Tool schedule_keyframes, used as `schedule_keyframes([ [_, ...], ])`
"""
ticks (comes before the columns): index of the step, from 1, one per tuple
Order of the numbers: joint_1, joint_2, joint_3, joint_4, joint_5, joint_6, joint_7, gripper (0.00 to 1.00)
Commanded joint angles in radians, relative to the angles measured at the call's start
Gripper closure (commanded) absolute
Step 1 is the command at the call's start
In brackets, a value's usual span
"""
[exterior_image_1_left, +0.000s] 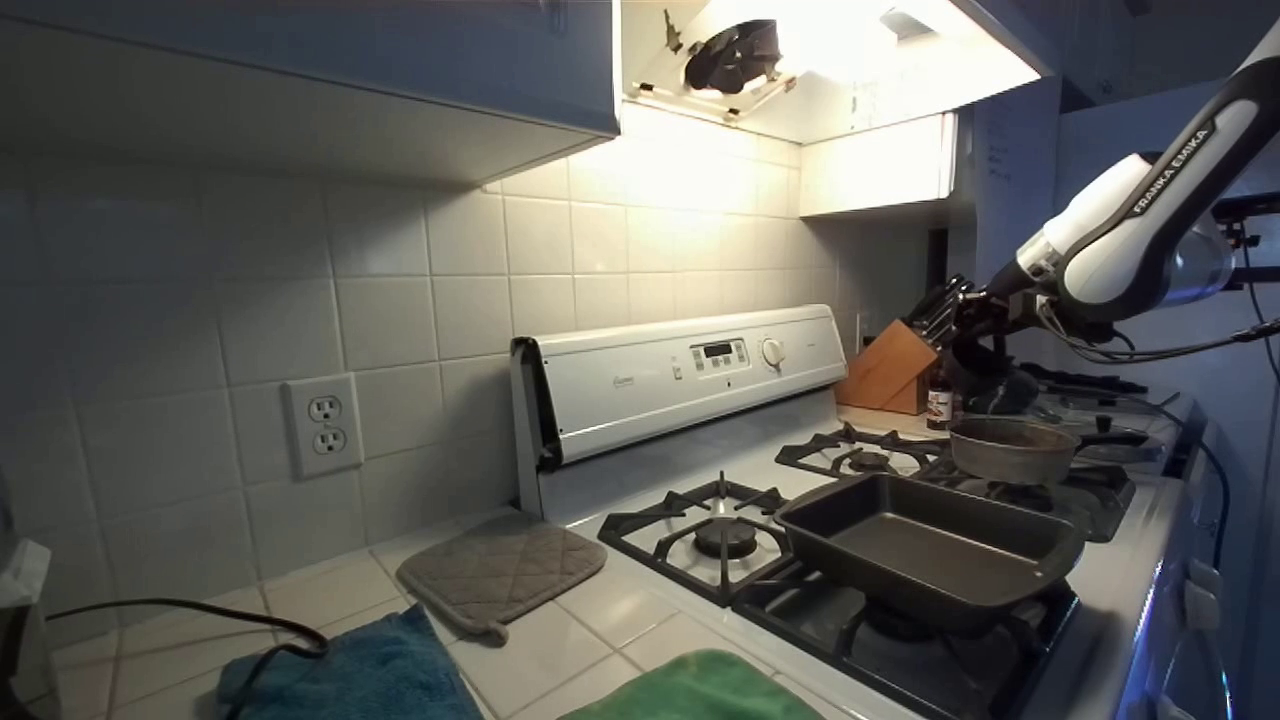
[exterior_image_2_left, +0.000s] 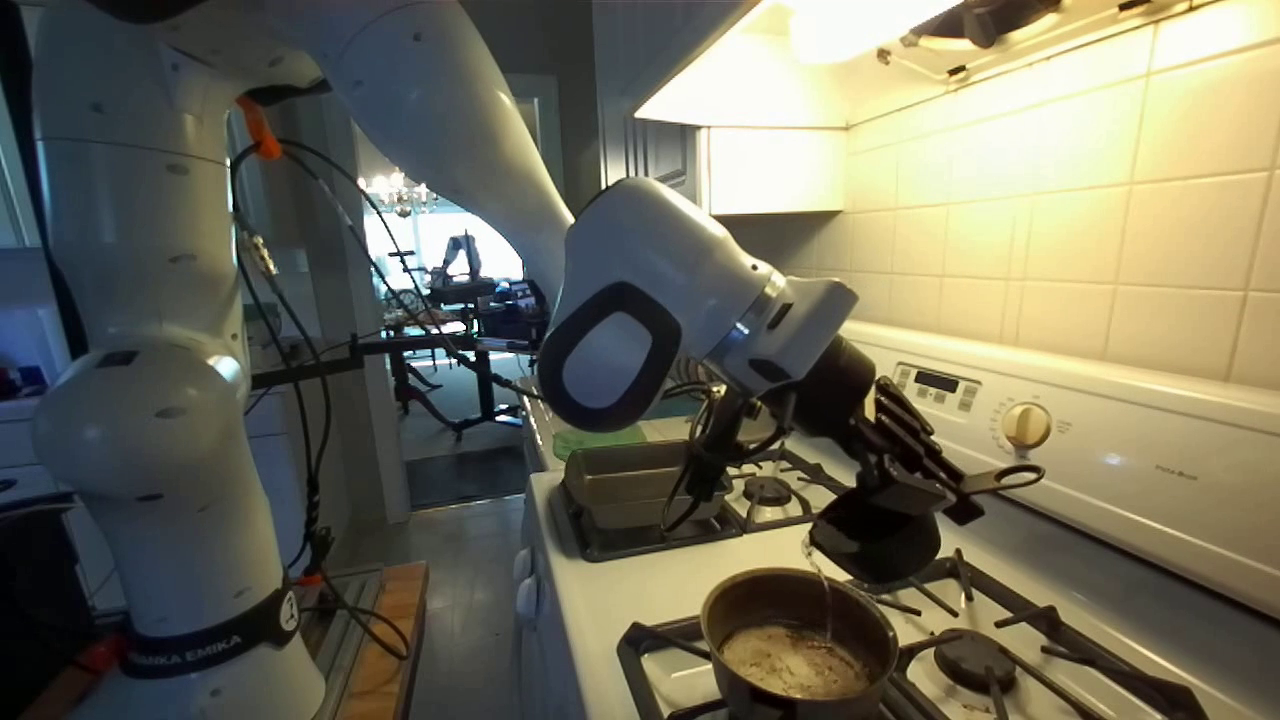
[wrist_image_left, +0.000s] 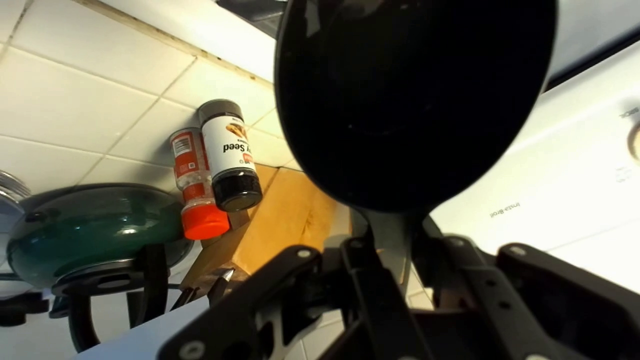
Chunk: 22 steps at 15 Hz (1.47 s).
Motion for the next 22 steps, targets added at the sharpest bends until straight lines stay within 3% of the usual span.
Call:
schedule_keyframes([
  [1,0.058,-0.006,-0.035,-0.033,0.085,0.052,-0.072,0.94],
  [11,0.14,-0.016,-0.052,-0.078,0.233,0.119,-0.197,0.94],
  [22,0.17,-0.03,-0.049,-0.098,0.33,0.187,-0.291,0.94],
])
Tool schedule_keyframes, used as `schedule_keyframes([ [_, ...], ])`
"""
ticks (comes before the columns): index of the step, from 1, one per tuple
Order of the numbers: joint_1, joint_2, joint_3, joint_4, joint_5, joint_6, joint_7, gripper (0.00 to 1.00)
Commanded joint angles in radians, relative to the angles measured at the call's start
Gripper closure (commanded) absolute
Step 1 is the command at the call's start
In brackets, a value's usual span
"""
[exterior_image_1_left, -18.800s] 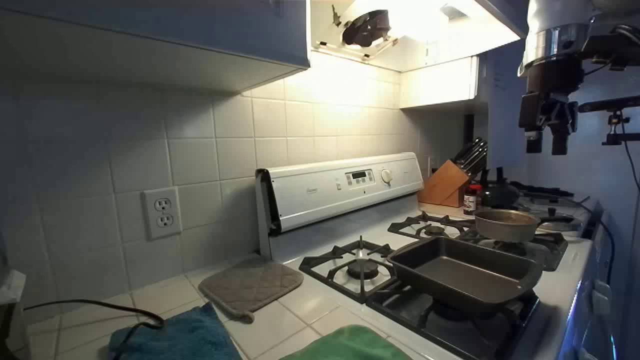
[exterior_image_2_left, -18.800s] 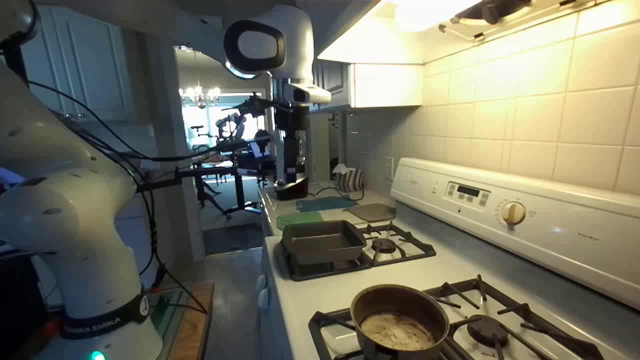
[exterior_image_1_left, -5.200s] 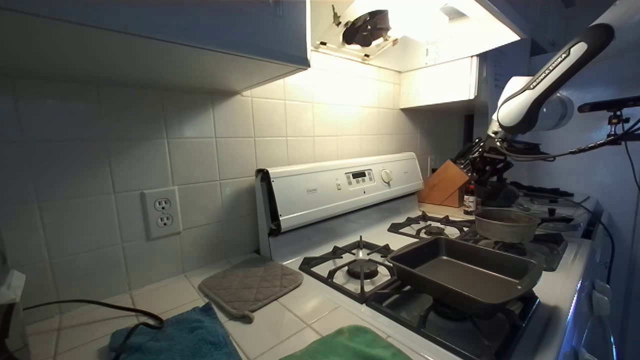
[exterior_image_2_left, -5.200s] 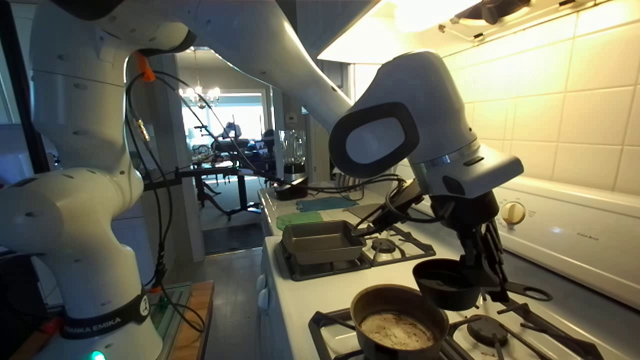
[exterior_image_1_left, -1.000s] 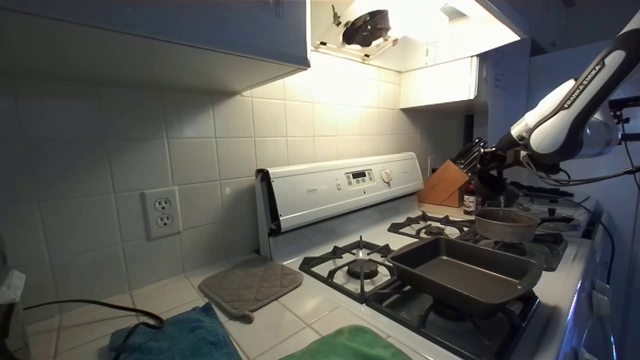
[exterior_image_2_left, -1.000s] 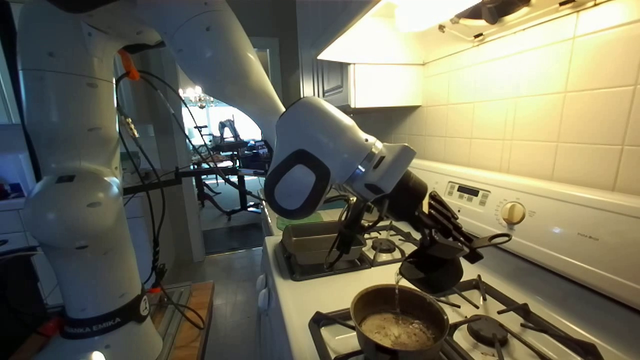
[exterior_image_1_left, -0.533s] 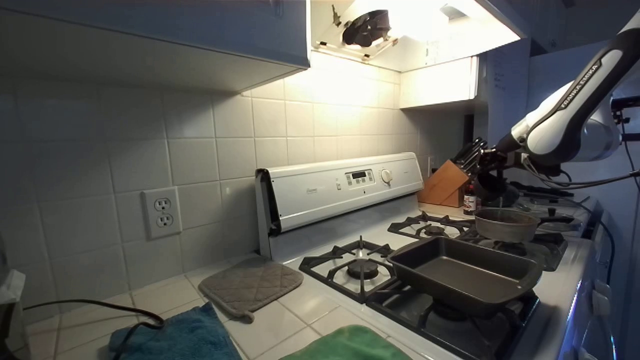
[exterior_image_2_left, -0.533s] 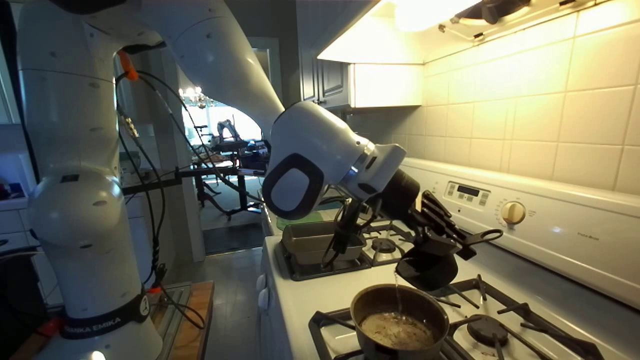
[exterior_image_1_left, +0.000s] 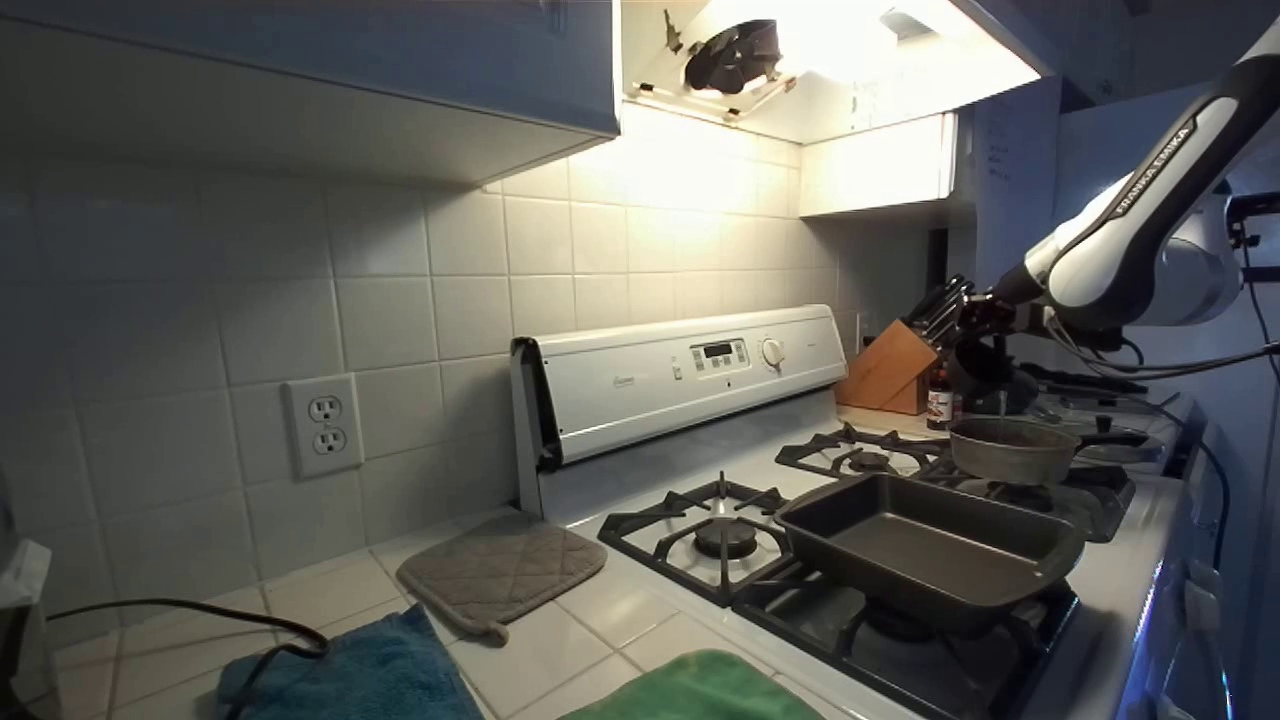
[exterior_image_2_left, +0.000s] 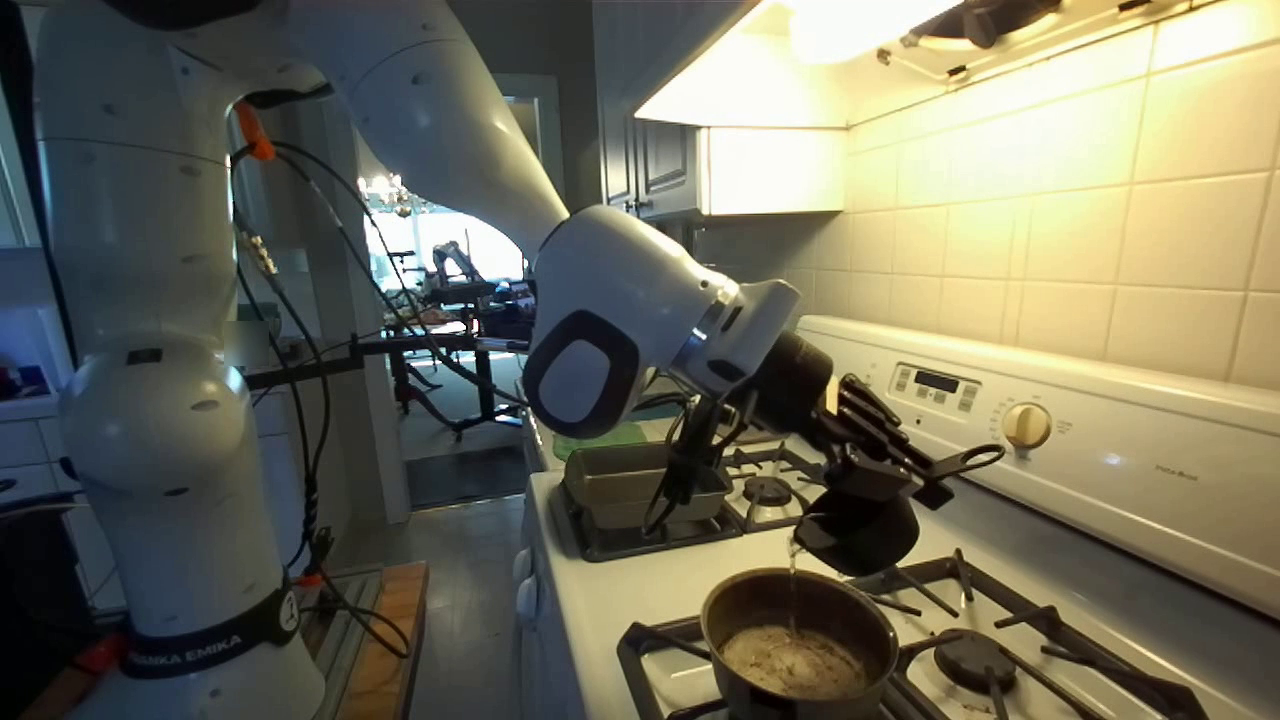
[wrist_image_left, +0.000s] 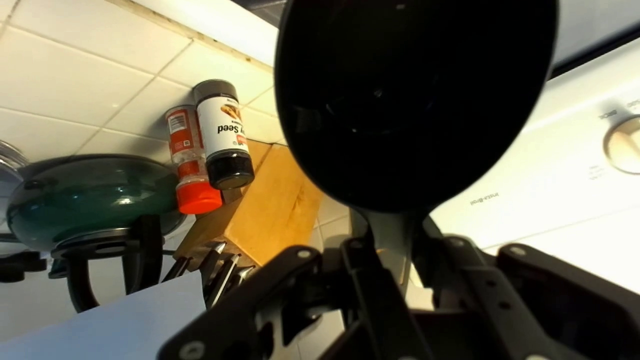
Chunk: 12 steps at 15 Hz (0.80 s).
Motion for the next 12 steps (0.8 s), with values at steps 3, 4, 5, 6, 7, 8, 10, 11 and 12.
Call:
schedule_keyframes([
  [3,0.029,-0.035,-0.011,-0.032,0.068,0.041,-0.083,0.94],
  [4,0.03,-0.034,-0.01,-0.033,0.076,0.05,-0.092,0.94],
  [5,0.032,-0.035,-0.01,-0.034,0.084,0.053,-0.103,0.94],
  [6,0.034,-0.035,-0.009,-0.035,0.092,0.06,-0.113,0.94],
  [7,0.035,-0.035,-0.009,-0.036,0.099,0.064,-0.122,0.94],
  [8,0.037,-0.033,-0.009,-0.038,0.111,0.071,-0.137,0.94],
  [10,0.046,-0.029,-0.01,-0.041,0.147,0.079,-0.171,0.94],
  [11,0.052,-0.027,-0.009,-0.043,0.167,0.088,-0.191,0.94],
  [12,0.058,-0.026,-0.007,-0.045,0.188,0.097,-0.209,0.94],
])
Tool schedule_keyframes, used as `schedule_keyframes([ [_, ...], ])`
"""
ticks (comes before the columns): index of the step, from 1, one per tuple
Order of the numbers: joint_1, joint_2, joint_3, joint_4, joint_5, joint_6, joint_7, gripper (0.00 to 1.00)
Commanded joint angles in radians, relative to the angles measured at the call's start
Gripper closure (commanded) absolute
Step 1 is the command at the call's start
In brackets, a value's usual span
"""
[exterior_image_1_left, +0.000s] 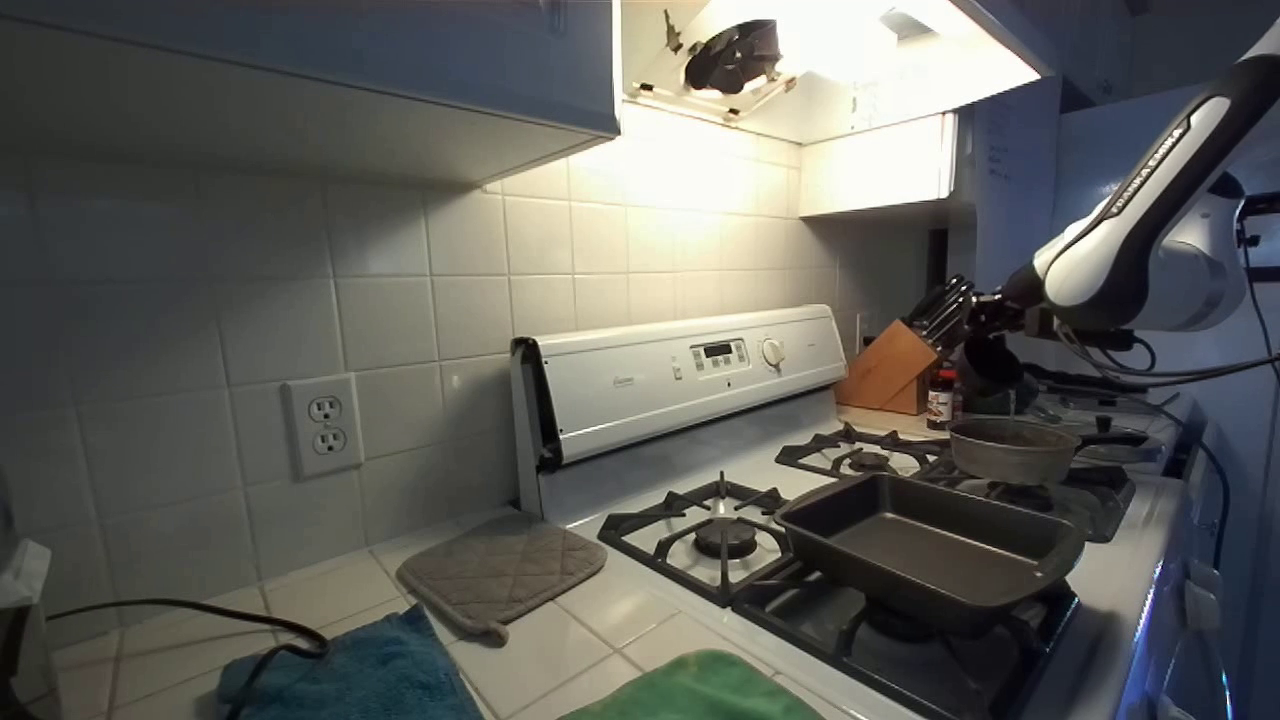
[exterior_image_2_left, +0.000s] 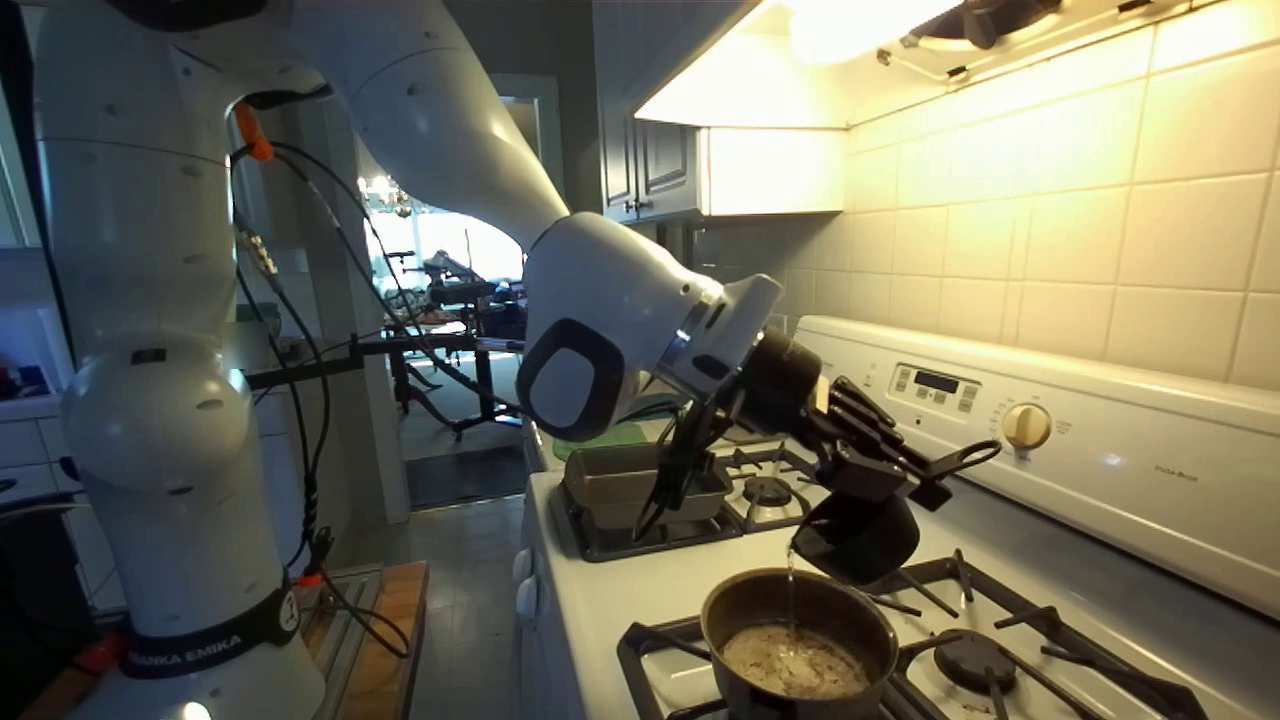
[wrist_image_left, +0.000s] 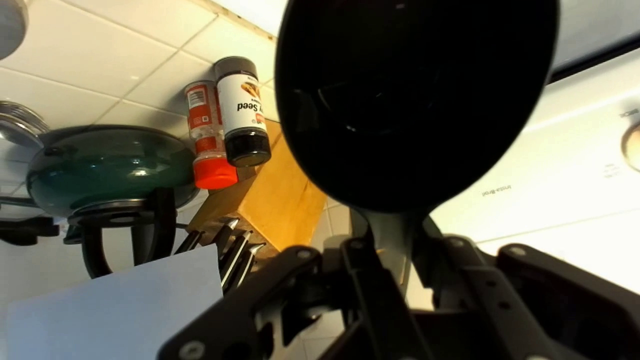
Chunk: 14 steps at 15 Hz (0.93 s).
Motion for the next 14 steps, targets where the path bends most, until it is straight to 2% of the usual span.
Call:
schedule_keyframes([
  [1,0.04,-0.022,-0.006,-0.024,0.096,0.042,-0.094,0.94],
  [14,0.116,-0.012,0.003,-0.011,0.283,0.12,-0.273,0.94],
])
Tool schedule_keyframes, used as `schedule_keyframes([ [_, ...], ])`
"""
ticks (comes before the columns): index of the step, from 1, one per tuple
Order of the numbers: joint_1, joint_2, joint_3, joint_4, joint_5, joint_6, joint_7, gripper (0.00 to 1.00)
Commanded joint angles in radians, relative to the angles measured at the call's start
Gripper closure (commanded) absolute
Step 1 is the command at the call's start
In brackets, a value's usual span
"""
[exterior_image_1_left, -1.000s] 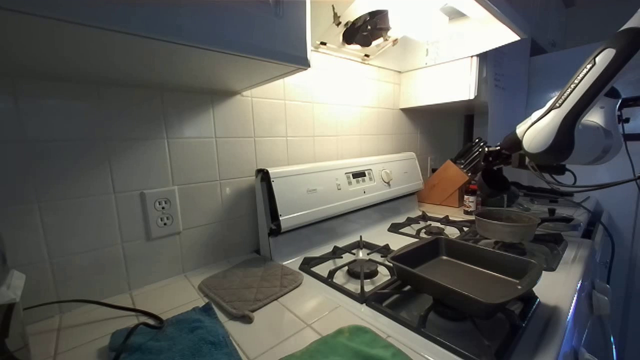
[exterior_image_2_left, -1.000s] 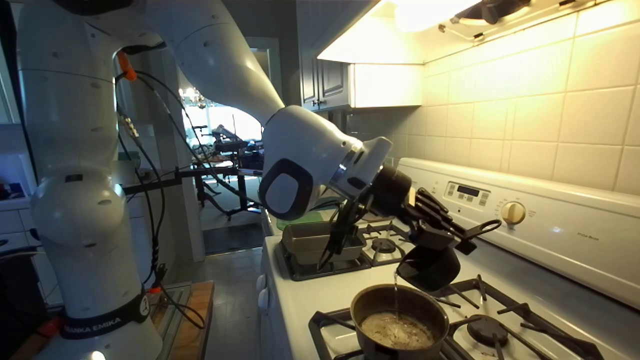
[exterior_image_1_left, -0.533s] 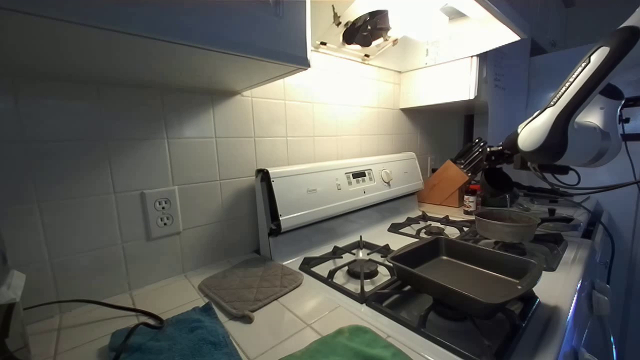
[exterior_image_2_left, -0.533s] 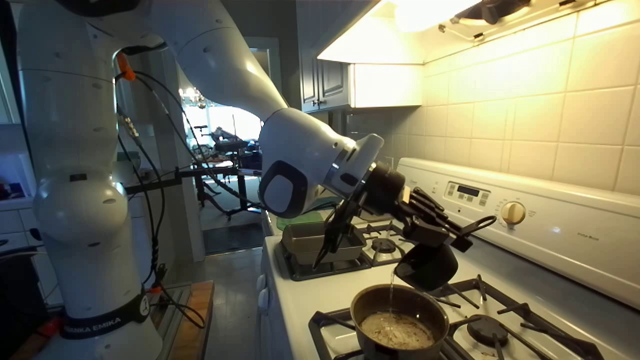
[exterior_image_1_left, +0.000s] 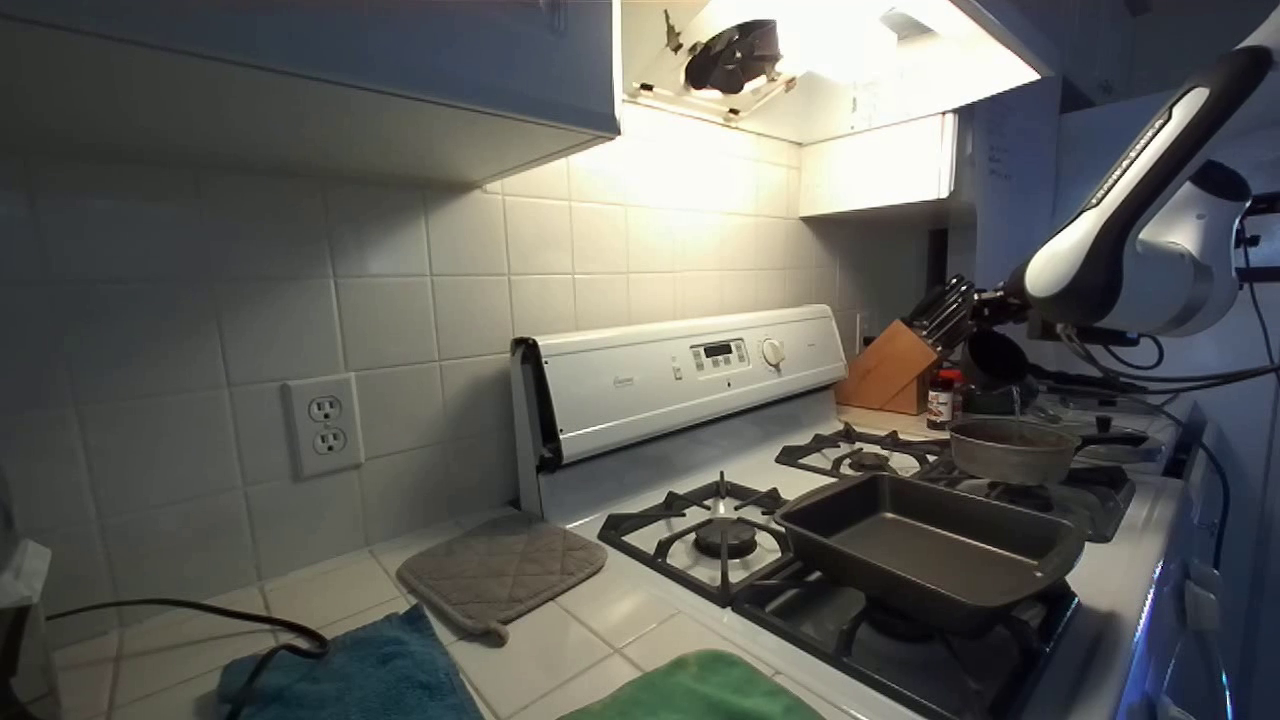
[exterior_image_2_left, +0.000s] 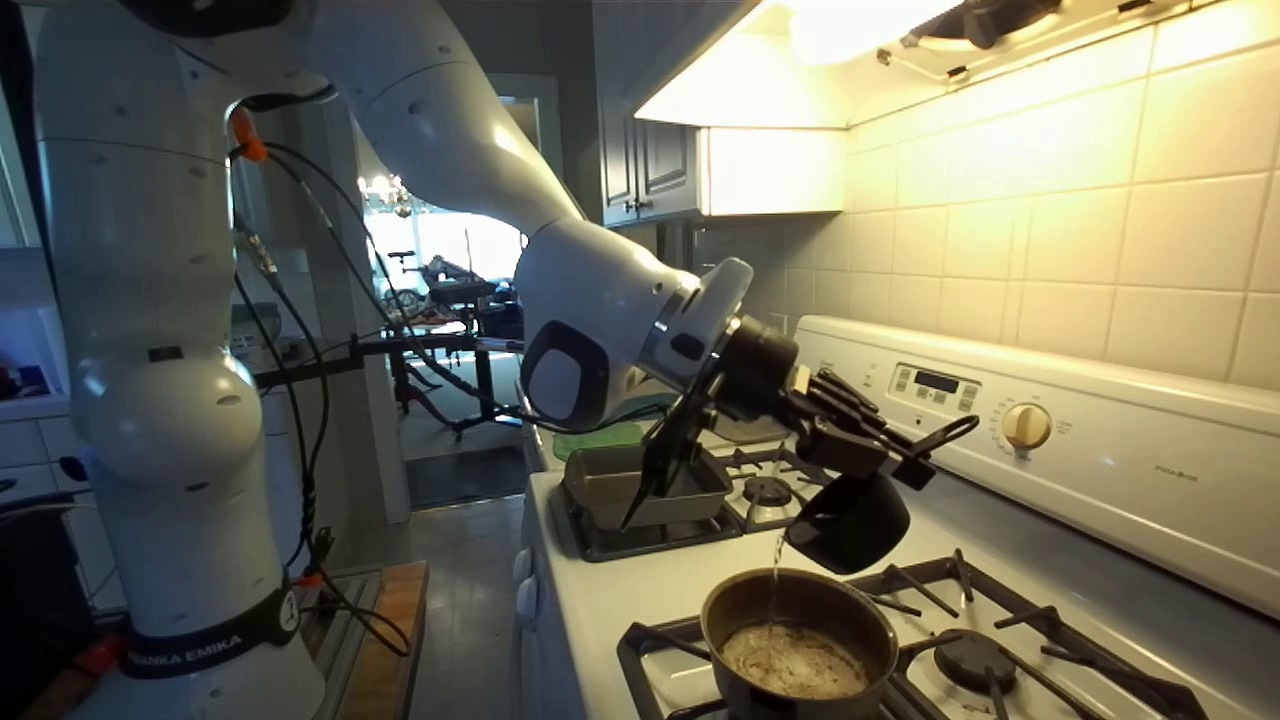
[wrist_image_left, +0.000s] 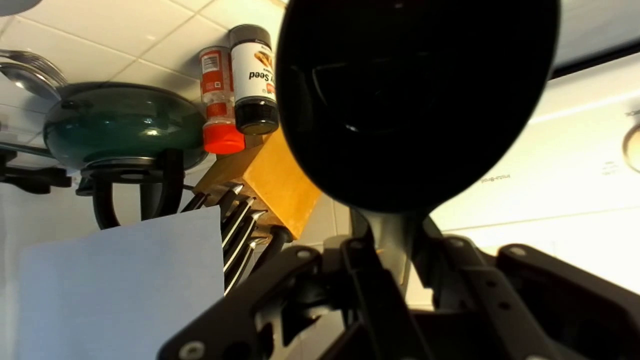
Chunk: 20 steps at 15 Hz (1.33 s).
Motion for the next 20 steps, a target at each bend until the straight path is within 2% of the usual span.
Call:
schedule_keyframes([
  [1,0.029,-0.011,0.001,-0.006,0.069,0.041,-0.075,0.94],
  [20,0.055,-0.01,0.005,-0.006,0.088,0.164,-0.141,0.94],
])
